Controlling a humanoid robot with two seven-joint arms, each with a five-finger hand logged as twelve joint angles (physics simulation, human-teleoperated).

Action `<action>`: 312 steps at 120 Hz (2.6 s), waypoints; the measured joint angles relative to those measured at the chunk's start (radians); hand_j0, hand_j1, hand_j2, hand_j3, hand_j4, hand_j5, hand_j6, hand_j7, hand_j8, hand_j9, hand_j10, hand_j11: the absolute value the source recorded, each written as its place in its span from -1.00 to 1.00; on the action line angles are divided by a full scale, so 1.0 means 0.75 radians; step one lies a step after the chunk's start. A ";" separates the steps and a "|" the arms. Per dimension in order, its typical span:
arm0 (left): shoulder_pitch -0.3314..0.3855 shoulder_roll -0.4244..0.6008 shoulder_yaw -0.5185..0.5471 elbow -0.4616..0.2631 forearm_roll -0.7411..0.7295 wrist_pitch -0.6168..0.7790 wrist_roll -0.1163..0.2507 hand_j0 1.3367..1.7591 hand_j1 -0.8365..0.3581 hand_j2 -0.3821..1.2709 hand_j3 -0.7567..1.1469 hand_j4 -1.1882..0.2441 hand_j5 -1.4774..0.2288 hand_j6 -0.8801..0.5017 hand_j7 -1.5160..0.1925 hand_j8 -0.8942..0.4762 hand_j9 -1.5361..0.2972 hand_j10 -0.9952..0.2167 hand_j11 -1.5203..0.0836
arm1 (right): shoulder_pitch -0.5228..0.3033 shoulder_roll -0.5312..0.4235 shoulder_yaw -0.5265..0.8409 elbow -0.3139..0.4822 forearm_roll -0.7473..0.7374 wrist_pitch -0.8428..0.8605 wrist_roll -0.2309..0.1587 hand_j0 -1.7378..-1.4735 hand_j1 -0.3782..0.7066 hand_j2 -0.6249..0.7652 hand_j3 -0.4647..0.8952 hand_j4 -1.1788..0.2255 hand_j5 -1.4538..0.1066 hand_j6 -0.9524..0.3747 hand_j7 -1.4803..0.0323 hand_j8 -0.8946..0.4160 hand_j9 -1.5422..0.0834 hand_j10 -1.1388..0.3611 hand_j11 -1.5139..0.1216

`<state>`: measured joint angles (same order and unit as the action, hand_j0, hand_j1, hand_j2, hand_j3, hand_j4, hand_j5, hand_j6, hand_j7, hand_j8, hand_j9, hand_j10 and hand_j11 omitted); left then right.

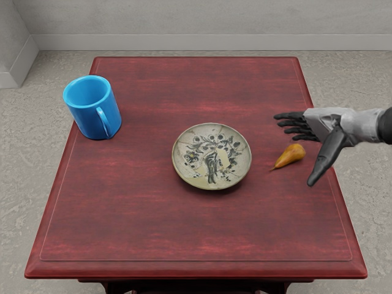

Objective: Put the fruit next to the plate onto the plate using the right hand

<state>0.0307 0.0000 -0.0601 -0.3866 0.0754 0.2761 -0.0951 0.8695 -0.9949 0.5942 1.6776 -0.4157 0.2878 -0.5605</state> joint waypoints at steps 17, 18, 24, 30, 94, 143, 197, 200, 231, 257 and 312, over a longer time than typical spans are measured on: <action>0.000 0.000 0.000 0.000 0.000 0.000 0.000 0.52 0.98 -0.54 -0.21 0.66 0.73 0.27 0.77 0.30 0.68 0.64 0.89 | 0.045 0.114 -0.003 0.066 -0.237 -0.194 -0.050 -0.40 -0.95 -0.10 -0.32 0.68 0.86 0.43 0.96 0.36 0.90 0.52 0.85; 0.000 0.000 0.000 0.000 0.000 0.000 0.000 0.52 0.98 -0.54 -0.21 0.66 0.73 0.27 0.77 0.30 0.68 0.64 0.89 | 0.045 0.122 -0.003 0.068 -0.255 -0.206 -0.051 -0.40 -0.95 -0.10 -0.32 0.68 0.86 0.43 0.96 0.36 0.90 0.52 0.85; 0.000 0.000 0.000 0.000 0.000 0.000 0.000 0.52 0.98 -0.54 -0.21 0.66 0.73 0.27 0.77 0.30 0.68 0.64 0.89 | 0.036 0.168 -0.009 0.077 -0.380 -0.276 -0.057 -0.40 -0.95 -0.10 -0.32 0.68 0.86 0.43 0.96 0.36 0.90 0.52 0.85; 0.000 0.000 0.000 0.000 0.000 0.000 0.000 0.52 0.98 -0.54 -0.21 0.66 0.73 0.27 0.77 0.30 0.68 0.64 0.89 | 0.015 0.198 -0.016 0.082 -0.495 -0.341 -0.061 -0.40 -0.95 -0.10 -0.32 0.68 0.86 0.43 0.96 0.36 0.90 0.52 0.85; 0.000 0.000 0.000 0.000 0.000 0.000 0.000 0.52 0.98 -0.54 -0.21 0.66 0.73 0.27 0.77 0.30 0.68 0.64 0.89 | -0.117 0.306 -0.212 0.074 -1.048 -0.612 -0.067 -0.40 -0.95 -0.10 -0.32 0.67 0.86 0.43 0.96 0.36 0.90 0.51 0.85; 0.000 0.000 0.000 0.000 0.000 0.000 0.000 0.52 0.98 -0.54 -0.21 0.66 0.73 0.27 0.77 0.30 0.68 0.64 0.89 | -0.050 0.340 -0.388 0.076 -1.101 -0.865 -0.067 -0.40 -0.92 -0.10 -0.32 0.66 0.84 0.41 0.94 0.34 0.88 0.50 0.83; 0.001 0.000 0.000 0.000 0.000 0.000 0.000 0.52 0.98 -0.54 -0.21 0.66 0.73 0.27 0.77 0.30 0.68 0.64 0.89 | 0.150 0.405 -0.714 -0.122 -1.096 -0.928 -0.067 -0.40 -0.91 -0.10 -0.32 0.65 0.83 0.40 0.93 0.33 0.87 0.49 0.82; 0.001 0.000 0.000 0.000 0.000 0.000 0.000 0.52 0.98 -0.54 -0.21 0.66 0.73 0.27 0.77 0.30 0.68 0.64 0.89 | 0.155 0.416 -0.721 -0.135 -1.098 -0.935 -0.067 -0.40 -0.91 -0.10 -0.32 0.65 0.83 0.40 0.93 0.33 0.87 0.49 0.82; 0.000 0.000 0.000 0.000 0.000 0.000 0.000 0.52 0.98 -0.54 -0.21 0.66 0.73 0.27 0.77 0.30 0.68 0.64 0.89 | 0.131 0.450 -0.750 -0.185 -1.120 -1.058 -0.067 -0.40 -0.88 -0.11 -0.32 0.63 0.81 0.38 0.90 0.31 0.85 0.47 0.80; 0.001 0.000 0.000 0.000 0.000 0.000 0.000 0.52 0.98 -0.54 -0.21 0.66 0.73 0.27 0.77 0.30 0.68 0.64 0.89 | 0.108 0.454 -0.753 -0.189 -1.128 -1.078 -0.067 -0.40 -0.65 -0.14 -0.32 0.48 0.64 0.22 0.72 0.15 0.68 0.33 0.64; 0.001 0.000 0.000 0.000 0.000 0.000 0.000 0.52 0.98 -0.54 -0.21 0.66 0.73 0.27 0.77 0.30 0.68 0.64 0.89 | 0.102 0.460 -0.750 -0.189 -1.104 -1.073 -0.067 -0.40 -0.11 -0.16 -0.32 0.13 0.22 -0.15 0.29 -0.23 0.28 0.00 0.24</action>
<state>0.0317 0.0000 -0.0600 -0.3866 0.0754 0.2761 -0.0951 0.9457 -0.6503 0.0318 1.5355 -1.2438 -0.5170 -0.6108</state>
